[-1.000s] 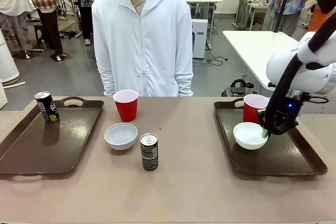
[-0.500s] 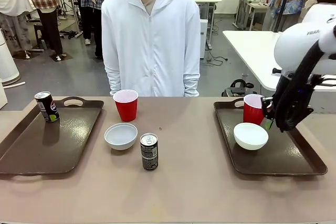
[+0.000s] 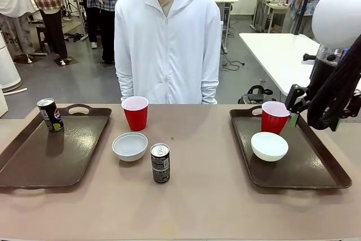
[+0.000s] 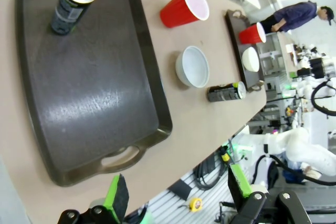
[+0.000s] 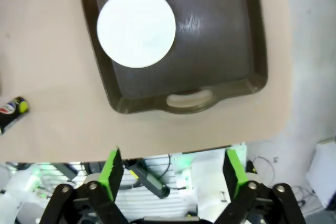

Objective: Prepare tableware on both trays.
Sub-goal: Pick up a Picnic Bowl from the table and place it on a Handle tray.

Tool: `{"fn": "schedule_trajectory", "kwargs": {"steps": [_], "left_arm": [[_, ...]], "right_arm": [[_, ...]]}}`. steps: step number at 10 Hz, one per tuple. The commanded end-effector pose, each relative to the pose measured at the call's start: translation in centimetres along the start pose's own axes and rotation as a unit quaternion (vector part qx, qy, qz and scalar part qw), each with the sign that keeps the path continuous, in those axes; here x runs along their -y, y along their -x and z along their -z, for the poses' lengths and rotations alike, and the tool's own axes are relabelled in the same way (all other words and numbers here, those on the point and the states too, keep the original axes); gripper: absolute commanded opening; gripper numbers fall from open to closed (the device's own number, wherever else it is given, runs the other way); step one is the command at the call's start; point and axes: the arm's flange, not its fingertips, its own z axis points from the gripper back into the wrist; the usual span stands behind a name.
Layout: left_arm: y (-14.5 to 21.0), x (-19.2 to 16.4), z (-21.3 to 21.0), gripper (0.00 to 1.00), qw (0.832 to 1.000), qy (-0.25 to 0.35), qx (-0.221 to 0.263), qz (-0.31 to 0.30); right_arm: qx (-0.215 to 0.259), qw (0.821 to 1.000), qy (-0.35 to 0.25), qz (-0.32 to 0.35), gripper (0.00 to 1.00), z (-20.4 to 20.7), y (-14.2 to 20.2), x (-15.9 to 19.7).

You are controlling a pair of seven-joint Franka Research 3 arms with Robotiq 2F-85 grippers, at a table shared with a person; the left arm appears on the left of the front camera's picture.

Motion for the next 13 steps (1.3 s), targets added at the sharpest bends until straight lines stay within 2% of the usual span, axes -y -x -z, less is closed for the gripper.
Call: {"fn": "schedule_trajectory", "kwargs": {"steps": [1,2,12,13], "left_arm": [[0.1,-0.1,-0.1,1.0,1.0,0.004,0.001,0.001],[0.1,-0.1,-0.1,1.0,1.0,0.004,0.001,0.001],[0.0,0.0,0.0,1.0,1.0,0.0,0.0,0.0],[-1.2,2.8,0.7,1.0,0.998,-0.049,-0.028,-0.015]], "right_arm": [[-0.012,1.0,0.017,-0.009,1.0,-1.0,0.3,-0.4],[0.0,1.0,0.0,0.0,1.0,0.0,0.0,0.0],[-0.005,1.0,0.003,-0.002,0.99,-0.4,0.3,-0.1],[-0.024,0.998,-0.052,-0.003,1.0,0.9,0.0,2.7]]}}
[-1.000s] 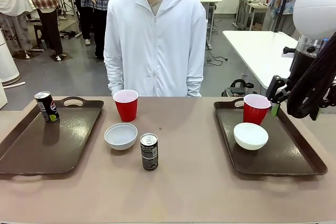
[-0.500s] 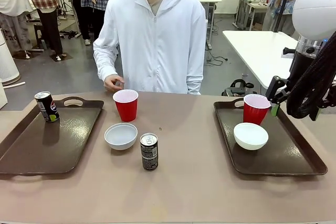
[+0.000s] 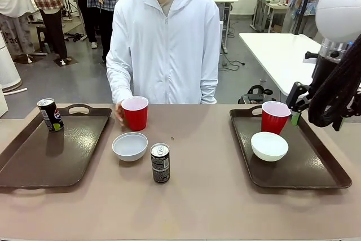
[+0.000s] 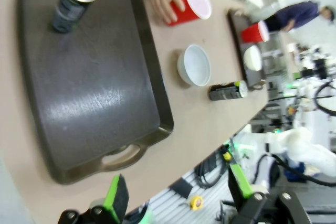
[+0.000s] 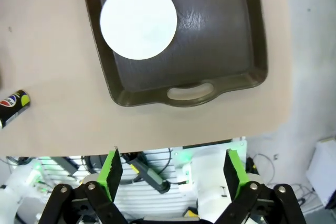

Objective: Prepare tableware on both trays.
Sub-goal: Pick up a Picnic Bowl from the table and place it on a Handle tray.

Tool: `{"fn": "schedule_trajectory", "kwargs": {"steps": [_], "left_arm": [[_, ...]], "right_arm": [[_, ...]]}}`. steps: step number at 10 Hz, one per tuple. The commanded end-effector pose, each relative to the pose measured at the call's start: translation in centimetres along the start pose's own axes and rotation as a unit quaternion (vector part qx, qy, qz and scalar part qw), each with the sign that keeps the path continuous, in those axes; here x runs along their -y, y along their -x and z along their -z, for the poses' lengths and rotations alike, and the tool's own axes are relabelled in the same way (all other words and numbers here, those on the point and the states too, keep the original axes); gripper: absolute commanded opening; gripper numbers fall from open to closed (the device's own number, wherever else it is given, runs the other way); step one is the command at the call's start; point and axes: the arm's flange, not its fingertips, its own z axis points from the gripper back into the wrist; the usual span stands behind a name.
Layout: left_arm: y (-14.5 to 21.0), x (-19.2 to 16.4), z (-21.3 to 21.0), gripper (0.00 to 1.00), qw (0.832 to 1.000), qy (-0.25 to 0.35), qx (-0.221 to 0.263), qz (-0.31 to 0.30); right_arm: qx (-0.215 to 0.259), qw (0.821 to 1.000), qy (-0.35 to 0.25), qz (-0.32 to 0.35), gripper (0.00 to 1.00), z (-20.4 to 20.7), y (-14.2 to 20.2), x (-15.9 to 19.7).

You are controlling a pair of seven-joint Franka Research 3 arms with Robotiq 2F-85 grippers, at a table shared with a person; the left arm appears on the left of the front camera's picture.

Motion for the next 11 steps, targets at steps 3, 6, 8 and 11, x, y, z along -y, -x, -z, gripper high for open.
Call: {"fn": "schedule_trajectory", "kwargs": {"steps": [3,6,8,11], "left_arm": [[-4.9,8.6,4.9,1.0,0.984,-0.157,-0.078,-0.016],[-6.8,16.3,9.8,1.0,0.958,-0.263,-0.117,0.012],[-7.4,19.7,13.5,1.0,0.943,-0.298,-0.142,0.039],[-8.5,21.9,19.8,1.0,0.922,-0.356,-0.151,0.029]], "right_arm": [[0.003,0.987,-0.159,-0.013,1.0,0.9,1.0,8.7],[0.036,0.937,-0.33,-0.108,1.0,0.4,0.6,16.6],[0.03,0.914,-0.381,-0.133,1.0,1.4,-0.9,21.2],[0.004,0.892,-0.435,-0.126,1.0,1.6,-4.1,27.2]]}}
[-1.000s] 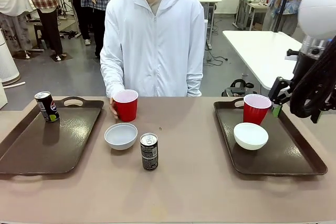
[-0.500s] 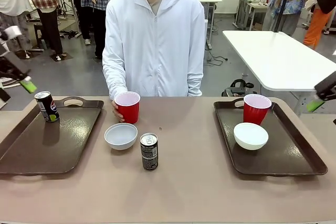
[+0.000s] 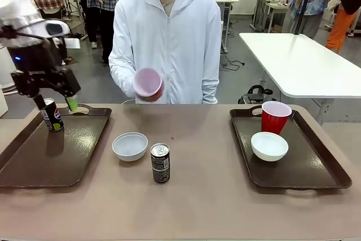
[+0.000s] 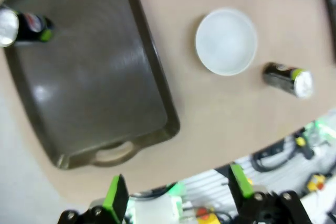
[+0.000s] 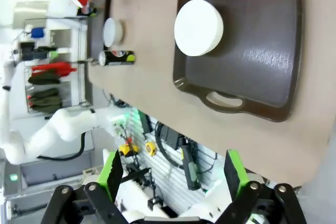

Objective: Prepare tableware on both trays.
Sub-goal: Pick up a Picnic Bowl from the table and place it on a Handle tray.

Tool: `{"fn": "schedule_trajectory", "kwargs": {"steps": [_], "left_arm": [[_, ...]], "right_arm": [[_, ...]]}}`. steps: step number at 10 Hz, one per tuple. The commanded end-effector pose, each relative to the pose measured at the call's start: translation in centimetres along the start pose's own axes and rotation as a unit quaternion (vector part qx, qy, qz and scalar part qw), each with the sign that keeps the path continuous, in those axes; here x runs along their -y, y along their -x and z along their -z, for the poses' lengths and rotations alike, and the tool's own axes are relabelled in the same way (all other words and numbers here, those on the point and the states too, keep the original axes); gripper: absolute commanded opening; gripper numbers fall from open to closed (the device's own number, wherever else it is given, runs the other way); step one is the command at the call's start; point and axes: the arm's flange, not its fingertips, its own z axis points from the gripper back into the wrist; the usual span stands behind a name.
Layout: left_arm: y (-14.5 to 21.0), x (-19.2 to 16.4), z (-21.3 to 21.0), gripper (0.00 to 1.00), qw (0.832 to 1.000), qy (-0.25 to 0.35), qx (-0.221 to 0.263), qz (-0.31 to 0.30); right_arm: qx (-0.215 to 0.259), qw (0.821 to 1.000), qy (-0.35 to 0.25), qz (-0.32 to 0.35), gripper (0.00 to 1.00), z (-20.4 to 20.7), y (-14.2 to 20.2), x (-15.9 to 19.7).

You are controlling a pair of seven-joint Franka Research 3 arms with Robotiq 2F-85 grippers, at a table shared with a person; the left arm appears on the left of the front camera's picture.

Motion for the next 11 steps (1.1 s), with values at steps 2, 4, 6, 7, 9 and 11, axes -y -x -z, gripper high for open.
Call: {"fn": "schedule_trajectory", "kwargs": {"steps": [2,4,6,7,9,11], "left_arm": [[-3.2,3.3,3.2,1.0,0.996,-0.078,0.008,-0.045],[-4.7,5.5,6.1,1.0,0.99,-0.115,0.052,-0.057],[-7.1,6.1,8.6,1.0,0.989,-0.111,0.072,-0.062],[-7.5,6.1,9.7,1.0,0.99,-0.109,0.075,-0.055],[-6.5,5.0,9.9,1.0,0.996,-0.062,0.07,-0.008],[1.3,3.8,6.0,1.0,0.997,0.033,0.036,0.06]], "right_arm": [[-0.022,0.999,-0.048,-0.006,1.0,-2.0,-2.3,1.9],[-0.02,0.999,-0.033,0.003,1.0,-1.4,-1.6,1.6],[-0.02,0.999,-0.033,0.003,1.0,-1.4,-1.6,1.6],[-0.02,0.999,-0.033,0.003,1.0,-1.4,-1.6,1.6],[-0.02,0.999,-0.033,0.003,1.0,-1.4,-1.6,1.6],[-0.02,0.999,-0.033,0.003,1.0,-1.4,-1.6,1.6]]}}
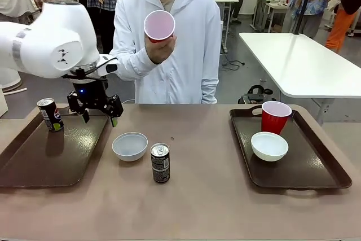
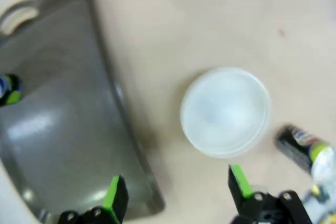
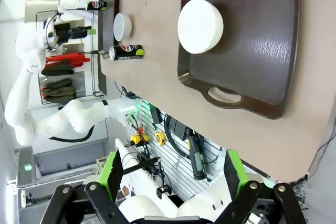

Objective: Prepare tableware on both trays.
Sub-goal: Pick up a Picnic Bowl from the table and place it on a Handle tray.

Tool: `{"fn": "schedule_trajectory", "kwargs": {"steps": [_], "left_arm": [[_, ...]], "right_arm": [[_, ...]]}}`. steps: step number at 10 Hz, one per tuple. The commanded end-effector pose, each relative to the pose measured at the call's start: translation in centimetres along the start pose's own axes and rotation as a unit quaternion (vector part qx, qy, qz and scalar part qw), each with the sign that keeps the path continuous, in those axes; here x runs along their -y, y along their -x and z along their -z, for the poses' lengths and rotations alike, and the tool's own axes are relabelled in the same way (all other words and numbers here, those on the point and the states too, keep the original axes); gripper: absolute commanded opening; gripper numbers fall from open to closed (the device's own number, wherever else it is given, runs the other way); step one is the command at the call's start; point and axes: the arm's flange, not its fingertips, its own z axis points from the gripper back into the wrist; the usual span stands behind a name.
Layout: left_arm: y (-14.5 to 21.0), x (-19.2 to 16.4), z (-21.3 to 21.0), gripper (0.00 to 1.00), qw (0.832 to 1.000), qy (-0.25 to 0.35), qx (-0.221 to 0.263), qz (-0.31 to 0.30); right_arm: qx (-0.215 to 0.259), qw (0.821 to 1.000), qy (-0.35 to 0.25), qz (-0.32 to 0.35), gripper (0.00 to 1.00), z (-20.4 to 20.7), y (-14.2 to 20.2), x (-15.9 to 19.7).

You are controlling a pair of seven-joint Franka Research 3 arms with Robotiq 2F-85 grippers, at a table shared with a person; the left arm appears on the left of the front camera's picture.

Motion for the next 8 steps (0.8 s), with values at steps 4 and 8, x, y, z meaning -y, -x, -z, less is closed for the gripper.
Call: {"fn": "schedule_trajectory", "kwargs": {"steps": [4,8], "left_arm": [[12.7,-5.0,-8.4,1.0,0.987,0.131,-0.026,0.088],[12.0,-2.2,-7.2,1.0,0.986,0.128,-0.023,0.103]], "right_arm": [[0.004,1.0,-0.006,-0.007,1.0,0.3,0.3,-0.1],[0.004,1.0,-0.006,-0.007,1.0,0.3,0.3,-0.1]]}}
